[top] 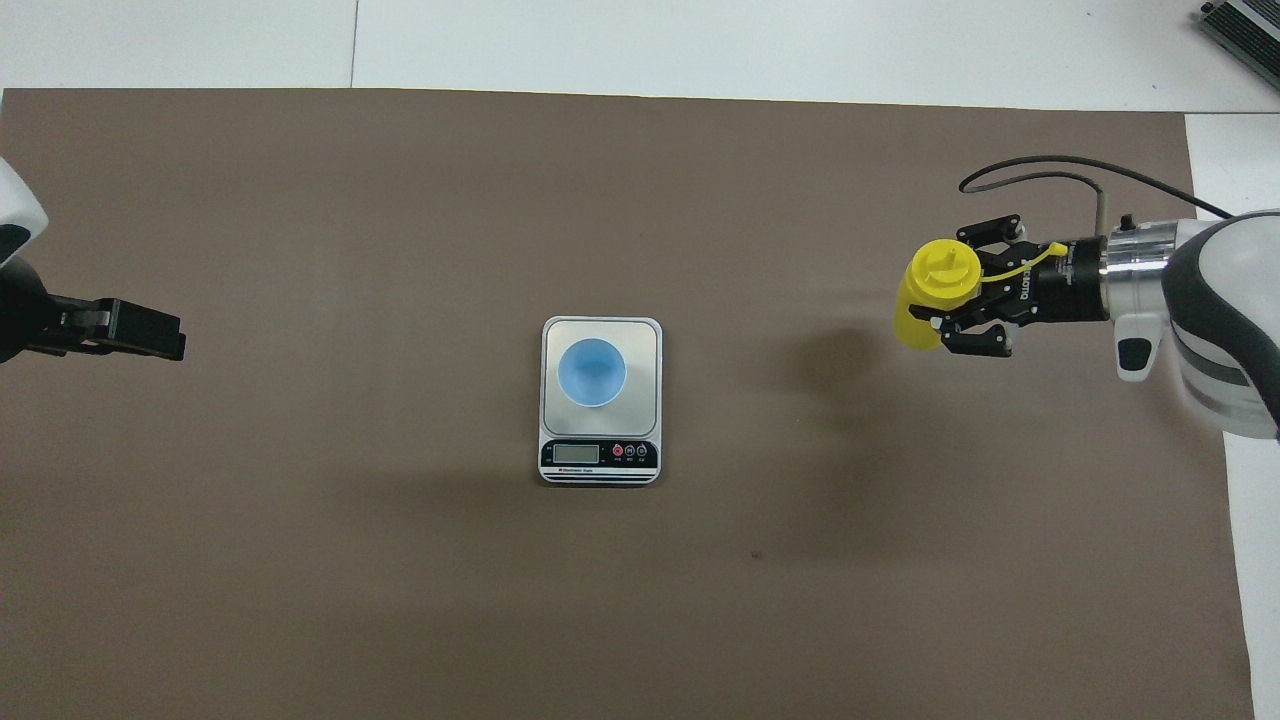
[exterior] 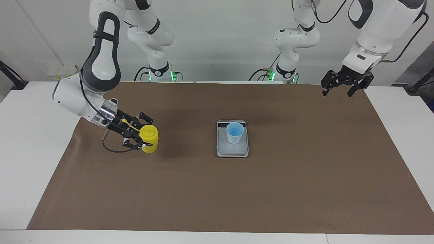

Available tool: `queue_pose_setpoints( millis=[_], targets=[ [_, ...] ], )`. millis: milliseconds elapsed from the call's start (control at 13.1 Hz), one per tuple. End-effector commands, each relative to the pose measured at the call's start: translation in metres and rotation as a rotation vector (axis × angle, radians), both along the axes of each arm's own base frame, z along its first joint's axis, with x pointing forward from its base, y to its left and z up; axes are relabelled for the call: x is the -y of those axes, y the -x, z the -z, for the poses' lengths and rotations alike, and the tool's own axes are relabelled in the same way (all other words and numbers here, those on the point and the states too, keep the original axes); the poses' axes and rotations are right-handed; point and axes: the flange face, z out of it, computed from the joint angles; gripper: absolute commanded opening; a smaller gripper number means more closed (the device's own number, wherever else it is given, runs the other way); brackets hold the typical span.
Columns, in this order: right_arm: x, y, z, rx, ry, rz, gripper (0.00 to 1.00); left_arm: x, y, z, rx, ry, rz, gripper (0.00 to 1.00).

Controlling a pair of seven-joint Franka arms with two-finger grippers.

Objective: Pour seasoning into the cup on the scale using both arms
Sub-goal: 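Lower the yellow bottle to the table and open the right gripper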

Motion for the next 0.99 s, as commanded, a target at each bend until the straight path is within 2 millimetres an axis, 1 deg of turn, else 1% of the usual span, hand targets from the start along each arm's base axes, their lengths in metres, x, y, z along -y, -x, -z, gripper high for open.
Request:
queue_pose_setpoints(
  millis=[0, 152, 304, 457, 685, 761, 837, 913],
  targets=[
    [0.015, 0.019, 0.007, 0.071, -0.028, -0.035, 0.0, -0.002, 0.006, -0.002, 0.005, -0.006, 0.005, 1.0],
    [0.03, 0.025, 0.021, 0.08, -0.026, -0.041, 0.0, -0.002, 0.006, -0.002, 0.005, -0.006, 0.005, 1.0],
    [0.037, 0.027, 0.028, 0.093, -0.028, -0.05, 0.0, -0.003, 0.006, -0.002, 0.005, -0.006, 0.004, 1.0],
    [0.036, 0.035, 0.038, 0.098, -0.04, -0.056, 0.0, -0.003, 0.006, -0.002, 0.005, -0.006, 0.004, 1.0],
    [0.033, 0.041, 0.042, 0.106, -0.043, -0.08, 0.0, -0.002, 0.006, -0.002, 0.005, -0.006, 0.005, 1.0],
    [0.034, 0.045, 0.046, 0.123, -0.035, -0.094, 0.3, -0.002, 0.006, -0.002, 0.005, -0.006, 0.005, 1.0],
    [0.033, 0.047, 0.048, 0.14, -0.029, -0.112, 0.76, -0.002, 0.006, -0.002, 0.005, -0.006, 0.005, 1.0],
    [0.032, 0.048, 0.049, 0.147, -0.024, -0.115, 0.9, -0.003, 0.006, -0.002, 0.005, -0.006, 0.004, 1.0]
  ],
)
